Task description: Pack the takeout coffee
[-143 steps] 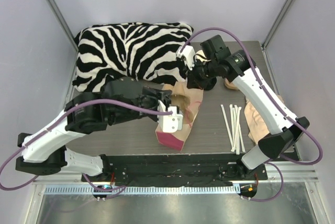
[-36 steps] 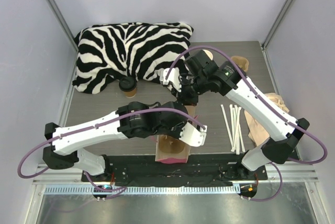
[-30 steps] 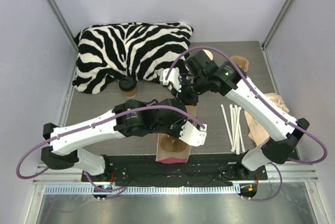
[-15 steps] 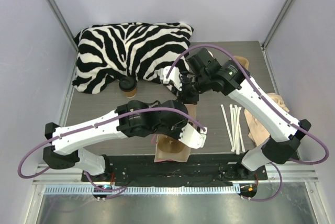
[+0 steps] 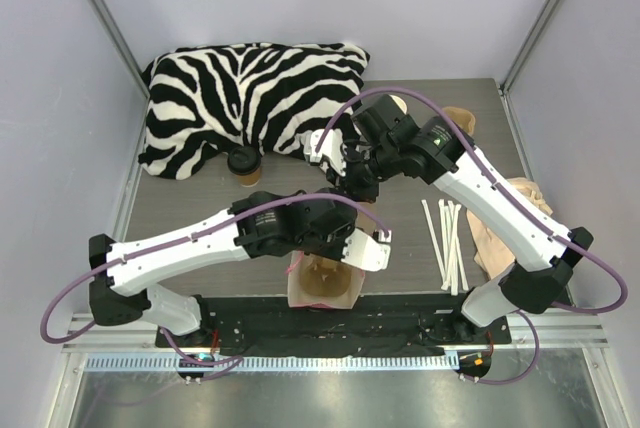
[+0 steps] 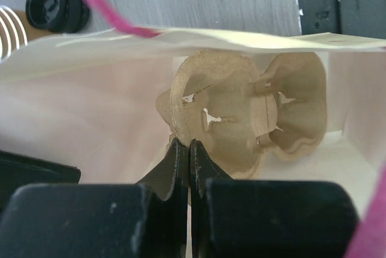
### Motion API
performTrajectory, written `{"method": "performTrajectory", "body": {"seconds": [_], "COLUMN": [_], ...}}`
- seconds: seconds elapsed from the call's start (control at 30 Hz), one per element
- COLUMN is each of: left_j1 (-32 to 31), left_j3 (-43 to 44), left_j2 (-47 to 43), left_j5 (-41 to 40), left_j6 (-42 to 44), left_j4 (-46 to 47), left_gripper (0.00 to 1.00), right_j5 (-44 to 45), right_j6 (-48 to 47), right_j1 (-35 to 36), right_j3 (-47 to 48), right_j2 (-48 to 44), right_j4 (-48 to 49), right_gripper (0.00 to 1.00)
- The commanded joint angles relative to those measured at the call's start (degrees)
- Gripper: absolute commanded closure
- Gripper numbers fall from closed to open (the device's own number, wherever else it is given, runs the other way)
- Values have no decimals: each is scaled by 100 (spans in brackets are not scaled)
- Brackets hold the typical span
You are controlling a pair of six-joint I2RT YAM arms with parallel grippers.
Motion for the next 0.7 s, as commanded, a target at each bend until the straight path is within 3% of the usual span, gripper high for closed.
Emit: {"method": "performTrajectory", "body": {"seconds": [0.0, 0.37, 0.67], "left_j1": [204, 511, 757], "left_j3": [-142, -643, -275], "left_j2": [-235, -332, -130], "left_j5": [384, 868, 1430], "left_j6": [-155, -199, -348], "left_j4": [500, 861, 475], "left_gripper": [100, 100, 100], "right_j5": [-222, -319, -284], "right_j6": [4, -119, -163], "right_j1": [48, 39, 39], "right_j3": [60, -10, -71], "right_j2": [-184, -157, -149], "right_j4": [169, 187, 230], "right_gripper": [99, 99, 99]}}
